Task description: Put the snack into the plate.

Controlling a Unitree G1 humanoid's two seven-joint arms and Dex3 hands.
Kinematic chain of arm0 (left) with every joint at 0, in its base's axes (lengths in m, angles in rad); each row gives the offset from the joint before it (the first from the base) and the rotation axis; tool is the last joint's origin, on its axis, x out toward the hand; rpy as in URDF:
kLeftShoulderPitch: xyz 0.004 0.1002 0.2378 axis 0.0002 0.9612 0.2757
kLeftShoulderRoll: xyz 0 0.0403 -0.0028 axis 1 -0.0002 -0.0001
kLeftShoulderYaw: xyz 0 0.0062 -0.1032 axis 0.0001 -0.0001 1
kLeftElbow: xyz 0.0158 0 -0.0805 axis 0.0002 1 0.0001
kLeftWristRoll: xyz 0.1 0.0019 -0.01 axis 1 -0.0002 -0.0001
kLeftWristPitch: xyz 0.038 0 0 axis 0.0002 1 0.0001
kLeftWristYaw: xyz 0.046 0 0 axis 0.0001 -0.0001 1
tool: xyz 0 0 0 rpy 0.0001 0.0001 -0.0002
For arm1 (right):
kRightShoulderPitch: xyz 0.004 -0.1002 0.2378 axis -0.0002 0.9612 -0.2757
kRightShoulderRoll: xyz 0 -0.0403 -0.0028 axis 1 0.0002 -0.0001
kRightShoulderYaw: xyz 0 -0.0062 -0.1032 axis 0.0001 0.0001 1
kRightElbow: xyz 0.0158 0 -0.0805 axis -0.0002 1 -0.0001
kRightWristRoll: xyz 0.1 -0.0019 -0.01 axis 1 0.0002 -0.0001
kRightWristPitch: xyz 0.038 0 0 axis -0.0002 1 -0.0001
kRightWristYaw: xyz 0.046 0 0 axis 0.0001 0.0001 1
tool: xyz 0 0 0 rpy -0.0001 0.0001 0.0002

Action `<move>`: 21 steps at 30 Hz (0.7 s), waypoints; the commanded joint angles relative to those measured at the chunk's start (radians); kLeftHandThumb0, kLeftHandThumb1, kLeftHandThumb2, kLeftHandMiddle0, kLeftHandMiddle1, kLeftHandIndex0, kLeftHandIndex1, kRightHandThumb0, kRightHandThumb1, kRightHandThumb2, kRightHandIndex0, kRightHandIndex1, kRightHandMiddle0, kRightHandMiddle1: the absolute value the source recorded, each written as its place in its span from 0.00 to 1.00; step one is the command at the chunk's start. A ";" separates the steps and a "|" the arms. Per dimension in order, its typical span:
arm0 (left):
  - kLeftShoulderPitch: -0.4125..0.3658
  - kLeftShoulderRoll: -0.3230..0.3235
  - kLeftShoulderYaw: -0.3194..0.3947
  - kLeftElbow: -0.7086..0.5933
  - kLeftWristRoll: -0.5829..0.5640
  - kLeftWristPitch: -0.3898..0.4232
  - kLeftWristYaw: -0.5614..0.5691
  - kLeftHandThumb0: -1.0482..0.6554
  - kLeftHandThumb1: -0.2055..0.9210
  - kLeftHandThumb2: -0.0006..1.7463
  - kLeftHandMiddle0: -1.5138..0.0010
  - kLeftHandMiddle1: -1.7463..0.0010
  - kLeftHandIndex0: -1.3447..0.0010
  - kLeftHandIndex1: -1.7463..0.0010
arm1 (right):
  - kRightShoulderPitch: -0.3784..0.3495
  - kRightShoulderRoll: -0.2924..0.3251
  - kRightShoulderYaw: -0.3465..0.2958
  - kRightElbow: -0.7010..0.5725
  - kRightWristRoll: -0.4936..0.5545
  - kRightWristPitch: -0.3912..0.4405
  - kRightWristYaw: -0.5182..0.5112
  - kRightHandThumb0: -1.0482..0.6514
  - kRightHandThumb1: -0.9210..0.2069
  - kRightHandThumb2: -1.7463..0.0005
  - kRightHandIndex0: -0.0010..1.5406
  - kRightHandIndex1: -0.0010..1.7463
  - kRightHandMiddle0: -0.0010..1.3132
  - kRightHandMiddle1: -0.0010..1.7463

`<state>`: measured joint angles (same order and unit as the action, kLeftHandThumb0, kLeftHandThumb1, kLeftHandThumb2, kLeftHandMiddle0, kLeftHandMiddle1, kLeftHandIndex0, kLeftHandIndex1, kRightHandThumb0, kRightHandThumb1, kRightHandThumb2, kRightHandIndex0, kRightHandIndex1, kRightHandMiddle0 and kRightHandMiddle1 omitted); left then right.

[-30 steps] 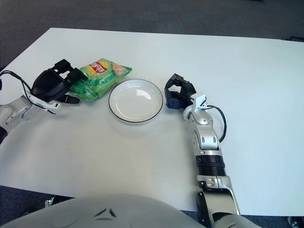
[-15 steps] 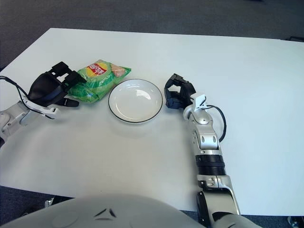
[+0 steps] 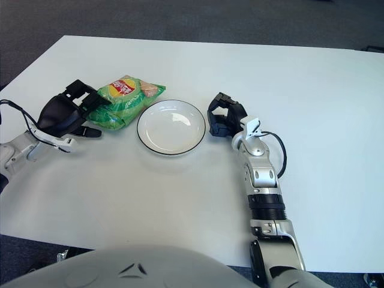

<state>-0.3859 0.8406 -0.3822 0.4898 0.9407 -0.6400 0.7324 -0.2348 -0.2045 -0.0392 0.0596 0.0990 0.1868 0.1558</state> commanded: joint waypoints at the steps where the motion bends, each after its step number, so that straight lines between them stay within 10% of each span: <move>1: -0.020 -0.020 0.009 0.032 0.013 -0.015 0.047 0.20 0.84 0.37 0.98 0.67 1.00 0.50 | 0.040 -0.010 0.009 0.043 -0.028 0.061 -0.004 0.35 0.46 0.30 0.81 1.00 0.42 1.00; 9: -0.041 -0.056 -0.005 0.069 0.055 -0.007 0.118 0.12 0.97 0.24 1.00 0.96 1.00 0.76 | 0.041 -0.014 0.011 0.043 -0.026 0.057 0.004 0.35 0.46 0.31 0.81 1.00 0.42 1.00; 21: -0.089 -0.122 -0.042 0.181 0.119 0.059 0.237 0.05 1.00 0.25 1.00 1.00 1.00 0.99 | 0.036 -0.021 0.018 0.051 -0.035 0.061 -0.001 0.35 0.46 0.30 0.82 1.00 0.42 1.00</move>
<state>-0.4488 0.7374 -0.4116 0.6358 1.0439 -0.6047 0.9424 -0.2384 -0.2129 -0.0319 0.0628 0.0973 0.1897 0.1564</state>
